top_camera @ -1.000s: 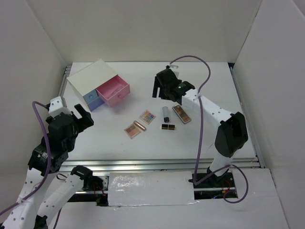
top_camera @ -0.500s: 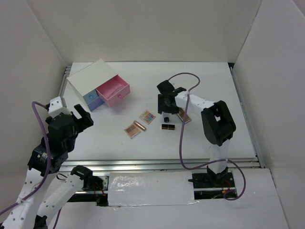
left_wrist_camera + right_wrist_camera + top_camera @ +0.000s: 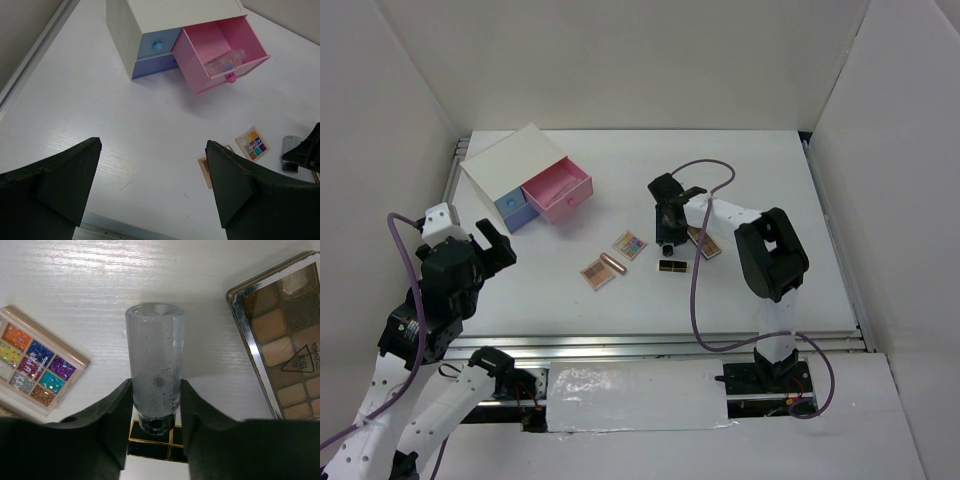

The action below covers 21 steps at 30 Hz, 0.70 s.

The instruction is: Organize the makeup

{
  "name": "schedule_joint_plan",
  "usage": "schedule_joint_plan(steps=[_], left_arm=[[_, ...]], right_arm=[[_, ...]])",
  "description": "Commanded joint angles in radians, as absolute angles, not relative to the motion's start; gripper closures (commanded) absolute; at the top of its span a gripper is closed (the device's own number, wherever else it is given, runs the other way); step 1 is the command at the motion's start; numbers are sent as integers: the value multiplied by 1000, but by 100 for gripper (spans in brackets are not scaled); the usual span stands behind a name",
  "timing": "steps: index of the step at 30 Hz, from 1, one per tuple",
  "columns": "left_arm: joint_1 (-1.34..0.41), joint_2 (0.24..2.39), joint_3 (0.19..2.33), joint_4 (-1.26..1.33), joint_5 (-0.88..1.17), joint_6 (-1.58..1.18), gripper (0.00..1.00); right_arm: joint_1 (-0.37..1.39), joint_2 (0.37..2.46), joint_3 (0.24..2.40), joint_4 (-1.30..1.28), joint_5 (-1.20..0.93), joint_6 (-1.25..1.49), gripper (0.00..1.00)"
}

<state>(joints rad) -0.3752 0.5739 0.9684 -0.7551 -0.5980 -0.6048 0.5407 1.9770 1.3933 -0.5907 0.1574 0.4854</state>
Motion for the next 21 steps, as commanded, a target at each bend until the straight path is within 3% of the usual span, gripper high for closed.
schedule_joint_plan(steps=[1,2,8,11,16,21], left_arm=[[-382,568,977,-733,-612,-603,1],[-383,568,977,-732,-612,-603,1],[-387,578,976,-730,-609,-600,1],[-385,581,977,-730,-606,-600,1],[-387,575,977,-730,-615,-603,1],[-387,577,979,-736,-629,-609,1]], right_arm=[[546,2000,1413,-578,166,492,64],[548,1993,1407,-571,170,494,74],[552,1869,1416,-561,239,514,81],[571,1789,1448,-549,296,537,100],[634,1746,1512,-502,315,606,100],[670,1726,1454,-180,6,820,100]])
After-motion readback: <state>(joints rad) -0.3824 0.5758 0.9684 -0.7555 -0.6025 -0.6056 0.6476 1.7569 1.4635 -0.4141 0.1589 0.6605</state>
